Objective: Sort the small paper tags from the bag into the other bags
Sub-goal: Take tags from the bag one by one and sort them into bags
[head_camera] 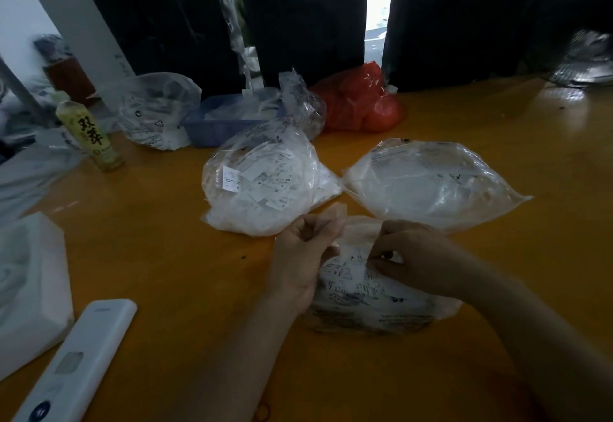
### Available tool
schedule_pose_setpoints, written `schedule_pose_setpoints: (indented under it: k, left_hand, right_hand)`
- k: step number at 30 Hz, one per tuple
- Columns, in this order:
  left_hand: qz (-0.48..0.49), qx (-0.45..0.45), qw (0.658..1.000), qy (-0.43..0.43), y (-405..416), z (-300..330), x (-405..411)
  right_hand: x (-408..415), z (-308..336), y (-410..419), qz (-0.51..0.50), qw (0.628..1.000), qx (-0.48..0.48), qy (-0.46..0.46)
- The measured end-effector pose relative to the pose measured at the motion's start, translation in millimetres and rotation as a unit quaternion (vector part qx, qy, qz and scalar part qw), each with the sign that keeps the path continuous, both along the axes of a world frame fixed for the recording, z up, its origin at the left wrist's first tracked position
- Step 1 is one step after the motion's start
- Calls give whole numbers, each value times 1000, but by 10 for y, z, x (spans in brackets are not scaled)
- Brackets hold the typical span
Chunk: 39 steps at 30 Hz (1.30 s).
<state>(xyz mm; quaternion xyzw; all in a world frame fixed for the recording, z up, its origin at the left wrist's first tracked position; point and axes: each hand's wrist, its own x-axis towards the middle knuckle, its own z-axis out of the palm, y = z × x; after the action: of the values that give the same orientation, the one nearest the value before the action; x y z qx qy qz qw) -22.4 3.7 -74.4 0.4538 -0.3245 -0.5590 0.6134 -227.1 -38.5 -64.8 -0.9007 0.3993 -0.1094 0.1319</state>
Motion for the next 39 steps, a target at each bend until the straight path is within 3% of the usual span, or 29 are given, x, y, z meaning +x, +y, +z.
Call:
schedule_pose_setpoints:
  k: [8, 15, 22, 26, 39]
  left_hand:
    - [-33, -9, 999, 19, 25, -6, 24]
    - [-2, 7, 990, 142, -13, -46, -3]
    - [-21, 9, 994, 109, 15, -75, -55]
    - [-49, 0, 995, 85, 25, -88, -57]
    - [-73, -40, 996, -9, 77, -117, -95]
  right_hand:
    - [-101, 179, 21, -103, 971, 58, -210]
    - [-83, 158, 12, -138, 934, 71, -323]
    - [-68, 142, -6, -172, 917, 39, -357]
    - [-36, 165, 41, -139, 912, 48, -383]
    - [75, 209, 155, -76, 948, -90, -296]
